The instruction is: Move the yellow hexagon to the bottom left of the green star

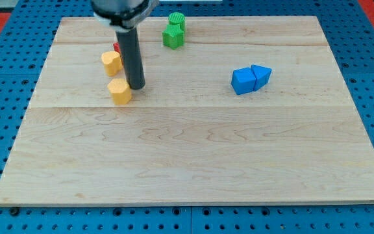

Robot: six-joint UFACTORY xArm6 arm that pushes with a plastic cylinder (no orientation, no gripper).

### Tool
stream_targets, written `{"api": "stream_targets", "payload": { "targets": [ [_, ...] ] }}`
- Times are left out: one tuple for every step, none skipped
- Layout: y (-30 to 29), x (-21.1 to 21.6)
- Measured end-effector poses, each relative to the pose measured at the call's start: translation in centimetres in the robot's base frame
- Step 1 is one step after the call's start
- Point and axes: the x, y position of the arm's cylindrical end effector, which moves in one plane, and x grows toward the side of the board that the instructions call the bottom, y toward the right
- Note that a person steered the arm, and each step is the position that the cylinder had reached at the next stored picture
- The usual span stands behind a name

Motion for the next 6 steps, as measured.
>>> {"api": "stream_targets", "payload": {
  "targets": [
    [2.0,4.6],
    [-4.4,5.1],
    [-3.5,1.4],
    [2.0,-4.7],
    [-0.3,-3.1],
    [0.6,-6.5]
  ]
}}
